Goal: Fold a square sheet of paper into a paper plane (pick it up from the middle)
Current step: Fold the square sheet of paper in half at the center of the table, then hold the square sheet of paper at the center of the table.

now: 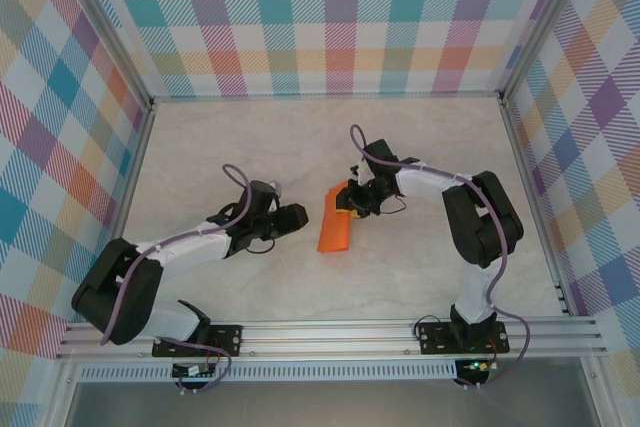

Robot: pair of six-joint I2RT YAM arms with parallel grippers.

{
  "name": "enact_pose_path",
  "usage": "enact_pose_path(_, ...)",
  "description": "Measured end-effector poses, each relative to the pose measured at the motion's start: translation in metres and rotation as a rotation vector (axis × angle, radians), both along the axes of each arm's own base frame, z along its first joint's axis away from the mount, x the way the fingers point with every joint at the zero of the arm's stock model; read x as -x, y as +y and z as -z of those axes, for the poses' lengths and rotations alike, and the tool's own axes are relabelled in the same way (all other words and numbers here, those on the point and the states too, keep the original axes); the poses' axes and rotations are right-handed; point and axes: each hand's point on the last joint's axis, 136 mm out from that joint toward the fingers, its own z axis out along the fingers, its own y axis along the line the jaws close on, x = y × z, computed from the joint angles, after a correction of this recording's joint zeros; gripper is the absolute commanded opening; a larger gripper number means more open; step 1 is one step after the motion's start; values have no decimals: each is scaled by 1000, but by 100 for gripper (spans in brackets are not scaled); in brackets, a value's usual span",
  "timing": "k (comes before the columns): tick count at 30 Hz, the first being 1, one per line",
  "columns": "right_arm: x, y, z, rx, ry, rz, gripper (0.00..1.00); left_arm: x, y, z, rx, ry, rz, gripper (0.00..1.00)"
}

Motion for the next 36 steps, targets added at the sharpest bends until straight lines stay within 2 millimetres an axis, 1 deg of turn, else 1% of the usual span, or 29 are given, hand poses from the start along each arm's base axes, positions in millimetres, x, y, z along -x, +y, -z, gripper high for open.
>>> enact_pose_path(5,-2,-10,12,72,-4,22,32,-9,-19,0,14,-11,25,54)
enact_pose_path(8,-3,-16,17,112,-7,32,34,-9,-29,3,17,-7,41,50)
enact_pose_path(13,-3,-23,24,161,-8,47,38,-8,-42,8,16,1,68,46)
enact_pose_path(17,-5,-26,26,180,-15,53,38,-9,-53,10,18,5,86,41)
enact_pose_path(20,-5,-27,26,183,-16,54,37,-6,-63,12,28,12,107,36)
enact_pose_path(24,-5,-27,26,184,-15,55,35,1,-77,21,35,51,138,24)
enact_pose_path(27,-5,-27,26,184,-15,55,35,4,-85,31,28,77,153,17)
enact_pose_path(32,-5,-27,26,183,-16,55,36,6,-94,44,16,113,165,13)
enact_pose_path(36,-4,-26,26,180,-13,53,38,5,-97,48,4,127,168,10)
